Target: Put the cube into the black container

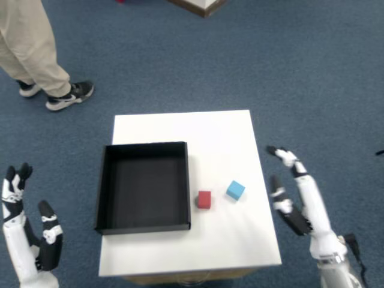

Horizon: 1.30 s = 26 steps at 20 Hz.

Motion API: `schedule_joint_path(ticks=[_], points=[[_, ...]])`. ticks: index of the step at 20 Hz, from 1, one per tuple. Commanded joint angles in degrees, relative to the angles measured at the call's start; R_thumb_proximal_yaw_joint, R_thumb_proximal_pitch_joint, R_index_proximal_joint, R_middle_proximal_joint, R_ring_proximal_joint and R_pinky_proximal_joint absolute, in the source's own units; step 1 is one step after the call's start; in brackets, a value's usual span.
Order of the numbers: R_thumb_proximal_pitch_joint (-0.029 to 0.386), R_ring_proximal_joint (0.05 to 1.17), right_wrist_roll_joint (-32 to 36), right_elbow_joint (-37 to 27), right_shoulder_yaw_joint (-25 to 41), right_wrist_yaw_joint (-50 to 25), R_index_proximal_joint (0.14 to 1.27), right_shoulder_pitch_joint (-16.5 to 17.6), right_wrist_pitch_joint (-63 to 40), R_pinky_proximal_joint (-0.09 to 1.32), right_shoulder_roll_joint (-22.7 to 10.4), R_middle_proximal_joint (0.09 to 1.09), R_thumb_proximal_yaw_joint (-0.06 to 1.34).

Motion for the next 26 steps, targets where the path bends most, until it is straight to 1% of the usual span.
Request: schedule_joint_path(ticks=[1,2,3,4,5,6,7,8,10,11,14,17,22,26], points=[[0.158,0.23,-9.8,-7.3,-3.7,-7.6,0.31,-0.3,7.3,0.08,-1.5,0.24,0.24],[0.157,0.23,-14.0,-9.1,-3.9,-10.6,0.31,0.1,10.1,0.08,-1.1,0.24,0.25],[0.146,0.23,-18.4,-11.0,-3.9,-13.6,0.32,0.5,12.8,0.07,-0.7,0.24,0.28],[0.122,0.23,-21.8,-12.0,-3.7,-15.8,0.33,0.7,14.9,0.06,-0.7,0.25,0.31],[0.108,0.23,-25.7,-12.9,-3.3,-18.4,0.33,0.9,17.5,0.06,-0.7,0.25,0.32],[0.088,0.24,-29.7,-13.0,-2.7,-21.2,0.33,0.8,20.5,0.07,-0.4,0.25,0.34],[0.073,0.24,-31.4,-12.5,-2.4,-22.6,0.33,0.6,21.9,0.07,-0.2,0.25,0.36],[0.045,0.24,-34.0,-11.3,-1.8,-24.9,0.33,0.1,24.0,0.07,0.0,0.25,0.37],[0.005,0.24,-37.8,-8.9,-0.6,-28.5,0.33,-1.0,27.2,0.07,0.4,0.26,0.35],[-0.005,0.24,-39.5,-7.7,0.0,-30.1,0.33,-1.6,28.5,0.07,0.4,0.26,0.35],[-0.02,0.24,-42.6,-3.2,1.2,-34.1,0.33,-3.3,30.8,0.08,0.5,0.25,0.32],[-0.024,0.23,-44.6,2.1,2.2,-37.2,0.32,-5.8,31.9,0.07,0.6,0.24,0.31],[-0.019,0.22,-46.7,8.4,3.4,-41.4,0.31,-9.6,33.2,0.07,0.7,0.23,0.31],[0.0,0.22,-47.6,12.6,3.9,-43.3,0.3,-12.1,34.0,0.06,1.3,0.22,0.33]])
